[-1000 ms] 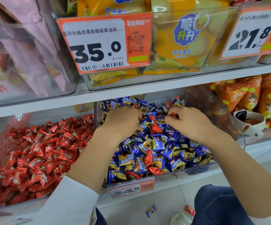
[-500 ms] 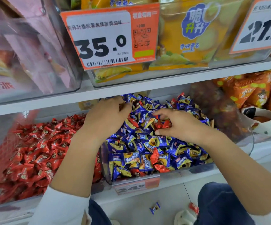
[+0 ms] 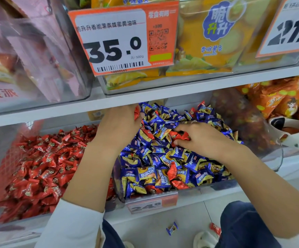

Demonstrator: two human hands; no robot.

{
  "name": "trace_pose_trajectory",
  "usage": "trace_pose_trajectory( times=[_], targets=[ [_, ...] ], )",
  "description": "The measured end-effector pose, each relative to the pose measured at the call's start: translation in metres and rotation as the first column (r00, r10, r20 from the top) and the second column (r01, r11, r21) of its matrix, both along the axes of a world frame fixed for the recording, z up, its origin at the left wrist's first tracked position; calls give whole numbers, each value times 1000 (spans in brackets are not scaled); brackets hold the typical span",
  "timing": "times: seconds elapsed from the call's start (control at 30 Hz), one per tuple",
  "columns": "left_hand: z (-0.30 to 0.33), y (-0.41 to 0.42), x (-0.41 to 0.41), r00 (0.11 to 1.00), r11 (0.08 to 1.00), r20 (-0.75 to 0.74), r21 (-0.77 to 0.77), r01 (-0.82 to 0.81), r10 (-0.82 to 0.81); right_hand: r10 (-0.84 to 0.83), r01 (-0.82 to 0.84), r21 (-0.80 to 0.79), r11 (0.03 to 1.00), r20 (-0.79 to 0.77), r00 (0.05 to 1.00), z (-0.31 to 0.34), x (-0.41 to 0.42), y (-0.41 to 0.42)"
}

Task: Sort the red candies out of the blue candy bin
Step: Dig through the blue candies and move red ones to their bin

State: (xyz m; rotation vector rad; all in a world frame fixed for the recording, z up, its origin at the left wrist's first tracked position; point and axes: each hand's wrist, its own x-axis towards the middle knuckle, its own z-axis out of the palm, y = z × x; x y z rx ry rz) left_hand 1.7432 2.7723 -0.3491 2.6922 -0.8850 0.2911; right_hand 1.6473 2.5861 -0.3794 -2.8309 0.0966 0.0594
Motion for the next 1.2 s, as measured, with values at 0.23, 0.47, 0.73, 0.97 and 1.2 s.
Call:
trace_pose_trajectory(
  times=[0.23,0.47,0.73,0.97,1.2],
  targets=[
    [-4,-8,-7,981,993,-182,-111,42,-62,-15,18,-39,999,96,995,-3,2,3],
    [6,-3,-13,970,995,-237,-66,-72,55,-252,238,99,966,166,954,-1,3,-7],
    [-4,-5,-8,993,992,-121,-129,-14,-2,-174,144,127,981,265,949,5,-2,1],
    [3,-12,-22,942,981,-282,-117,154,-182,32,-31,130,991,-7,999,11,-11,16],
    [-8,-10,-14,931,984,-357,178,-7,71,-200,198,-180,963,8,980,6,-9,-2]
  ],
)
